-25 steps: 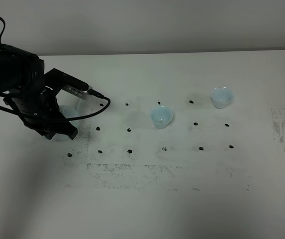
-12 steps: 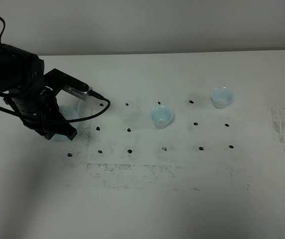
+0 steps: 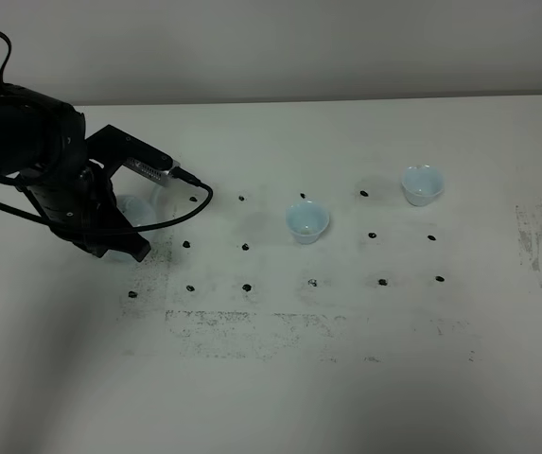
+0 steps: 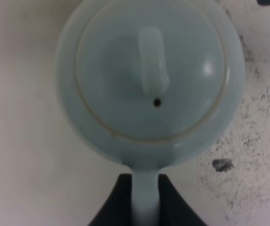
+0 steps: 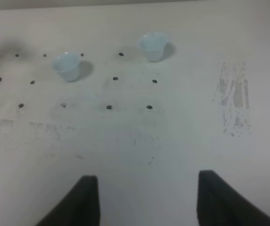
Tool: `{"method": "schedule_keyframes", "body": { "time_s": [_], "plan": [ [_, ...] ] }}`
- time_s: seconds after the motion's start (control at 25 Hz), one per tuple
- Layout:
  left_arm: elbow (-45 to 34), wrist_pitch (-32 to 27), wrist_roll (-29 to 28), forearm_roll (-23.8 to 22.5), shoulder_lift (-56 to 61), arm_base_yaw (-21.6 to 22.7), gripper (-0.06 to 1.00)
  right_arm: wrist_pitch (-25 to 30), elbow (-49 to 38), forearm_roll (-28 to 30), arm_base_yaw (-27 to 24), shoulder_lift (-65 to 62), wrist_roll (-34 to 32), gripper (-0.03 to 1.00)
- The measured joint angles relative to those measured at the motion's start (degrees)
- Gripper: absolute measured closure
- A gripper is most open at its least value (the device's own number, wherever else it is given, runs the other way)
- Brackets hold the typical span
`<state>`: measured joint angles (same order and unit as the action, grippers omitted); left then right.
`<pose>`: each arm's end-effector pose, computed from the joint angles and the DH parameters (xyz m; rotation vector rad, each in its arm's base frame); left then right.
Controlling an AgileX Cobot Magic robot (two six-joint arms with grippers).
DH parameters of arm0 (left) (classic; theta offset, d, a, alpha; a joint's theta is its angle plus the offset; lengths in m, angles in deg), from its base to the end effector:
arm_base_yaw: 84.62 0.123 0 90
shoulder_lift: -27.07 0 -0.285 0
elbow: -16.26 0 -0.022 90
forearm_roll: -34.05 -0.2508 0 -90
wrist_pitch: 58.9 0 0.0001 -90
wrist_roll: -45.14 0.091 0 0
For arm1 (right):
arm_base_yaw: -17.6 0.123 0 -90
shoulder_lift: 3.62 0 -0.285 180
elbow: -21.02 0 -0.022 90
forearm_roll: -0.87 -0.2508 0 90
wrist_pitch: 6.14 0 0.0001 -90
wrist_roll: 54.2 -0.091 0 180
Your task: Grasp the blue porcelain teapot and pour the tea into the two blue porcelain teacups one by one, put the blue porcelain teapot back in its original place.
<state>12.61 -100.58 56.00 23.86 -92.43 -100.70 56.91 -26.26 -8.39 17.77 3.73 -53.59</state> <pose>0.3744 -0.0968 0.1653 0.8299 2.7437 0.1775 -0.0110 0.0130 0.2811 -0.0282 2.0483 0.1886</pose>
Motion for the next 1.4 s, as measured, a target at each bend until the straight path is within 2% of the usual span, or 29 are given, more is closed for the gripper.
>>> {"method": "schedule_keyframes", "body": {
  "time_s": [0.48, 0.6, 0.84, 1.08, 1.4],
  "plan": [
    [0.0, 2.0, 0.5, 0.2, 3.2, -0.7, 0.86, 0.0, 0.0, 0.0, 0.0, 0.0, -0.1, 0.48],
    [0.0, 2.9, 2.9, 0.2, 4.4, -1.1, 0.86, 0.0, 0.0, 0.0, 0.0, 0.0, -0.1, 0.48],
    [4.7, 0.7, 14.0, 0.5, 4.7, -1.2, 0.86, 0.0, 0.0, 0.0, 0.0, 0.0, 0.0, 0.48],
    [11.7, -2.8, 30.4, 4.4, 4.1, -1.8, 0.86, 0.0, 0.0, 0.0, 0.0, 0.0, 0.0, 0.48],
    [29.0, -11.3, 41.5, 5.8, -5.7, -3.4, 0.86, 0.0, 0.0, 0.0, 0.0, 0.0, 0.0, 0.48]
  ]
}}
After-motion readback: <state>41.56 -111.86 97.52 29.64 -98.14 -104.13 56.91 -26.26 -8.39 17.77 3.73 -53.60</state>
